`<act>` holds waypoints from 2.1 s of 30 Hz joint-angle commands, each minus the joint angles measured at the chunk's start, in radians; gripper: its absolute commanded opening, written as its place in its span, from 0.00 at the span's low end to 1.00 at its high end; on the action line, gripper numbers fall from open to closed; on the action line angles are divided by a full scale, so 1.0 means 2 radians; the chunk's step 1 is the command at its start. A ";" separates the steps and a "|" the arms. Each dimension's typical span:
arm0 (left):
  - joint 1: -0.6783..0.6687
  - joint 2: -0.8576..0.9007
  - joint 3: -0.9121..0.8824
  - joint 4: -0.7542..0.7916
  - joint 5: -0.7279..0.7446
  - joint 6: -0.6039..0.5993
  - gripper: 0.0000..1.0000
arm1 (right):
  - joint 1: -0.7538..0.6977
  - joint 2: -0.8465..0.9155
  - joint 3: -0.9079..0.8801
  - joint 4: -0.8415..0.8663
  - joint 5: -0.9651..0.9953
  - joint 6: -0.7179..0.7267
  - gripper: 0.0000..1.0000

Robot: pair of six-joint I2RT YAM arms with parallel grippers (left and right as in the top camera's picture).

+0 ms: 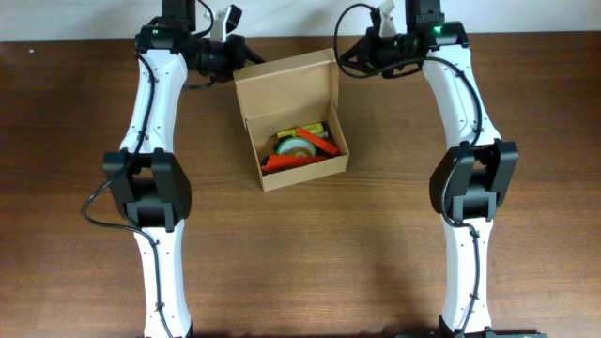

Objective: Pack container
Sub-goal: 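Swing the lid down over the box with both grippers, then press down on the closed lid with both grippers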

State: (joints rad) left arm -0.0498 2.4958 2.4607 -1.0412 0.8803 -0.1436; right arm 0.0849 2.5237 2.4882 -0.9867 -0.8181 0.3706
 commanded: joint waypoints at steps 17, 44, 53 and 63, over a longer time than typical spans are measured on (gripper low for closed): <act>-0.034 -0.034 0.011 -0.064 -0.079 0.060 0.02 | 0.053 -0.008 0.084 -0.150 0.055 -0.134 0.04; -0.072 -0.116 0.011 -0.165 -0.161 0.078 0.02 | 0.079 -0.117 0.084 -0.298 0.207 -0.186 0.04; -0.096 -0.128 0.011 -0.252 -0.283 0.085 0.02 | 0.107 -0.117 0.082 -0.356 0.268 -0.191 0.04; -0.113 -0.192 -0.024 -0.252 -0.341 0.088 0.02 | 0.130 -0.169 -0.014 -0.356 0.271 -0.191 0.04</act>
State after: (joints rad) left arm -0.2798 2.2150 2.4542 -1.5524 0.2687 0.0090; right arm 0.3485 2.2623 2.5324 -1.6920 -0.3000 -0.0036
